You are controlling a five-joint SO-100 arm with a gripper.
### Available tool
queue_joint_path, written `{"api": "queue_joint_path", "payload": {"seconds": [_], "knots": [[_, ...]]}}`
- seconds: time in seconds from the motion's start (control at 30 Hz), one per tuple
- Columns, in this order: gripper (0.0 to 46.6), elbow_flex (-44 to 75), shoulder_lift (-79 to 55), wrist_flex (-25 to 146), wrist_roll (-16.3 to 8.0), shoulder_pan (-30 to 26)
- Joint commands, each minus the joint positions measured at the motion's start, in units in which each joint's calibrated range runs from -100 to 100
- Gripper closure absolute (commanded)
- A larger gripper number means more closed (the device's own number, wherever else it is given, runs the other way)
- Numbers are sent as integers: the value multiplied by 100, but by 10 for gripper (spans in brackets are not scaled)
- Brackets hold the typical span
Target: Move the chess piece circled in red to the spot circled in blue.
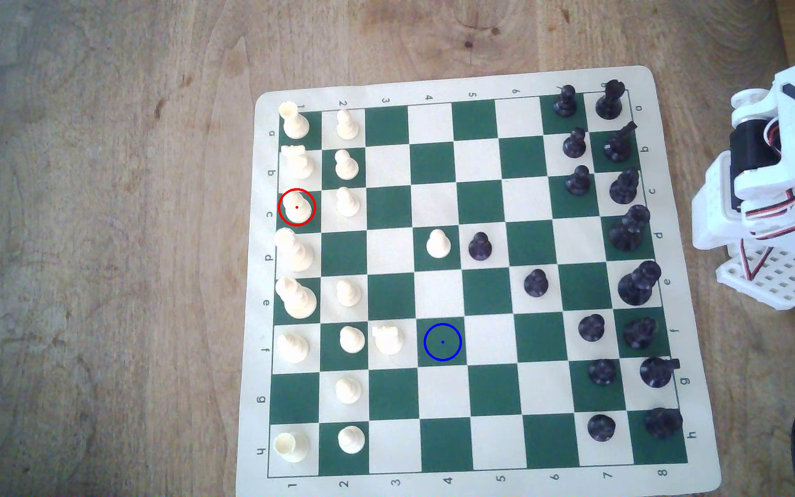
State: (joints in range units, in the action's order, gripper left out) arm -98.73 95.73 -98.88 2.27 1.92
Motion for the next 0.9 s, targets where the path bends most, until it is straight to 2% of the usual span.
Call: {"api": "queue_joint_path", "payload": {"seconds": [0.0,0.27,0.4,0.43,0.73,0.87], "knots": [[464,-117,11,298,15,55],[464,-108,11,2640,15,125],[464,345,11,4581,10,125],[464,635,11,5572,-10,133],[464,1832,-150,9577,-29,430],[464,2213,-880,9692,-34,454]]}}
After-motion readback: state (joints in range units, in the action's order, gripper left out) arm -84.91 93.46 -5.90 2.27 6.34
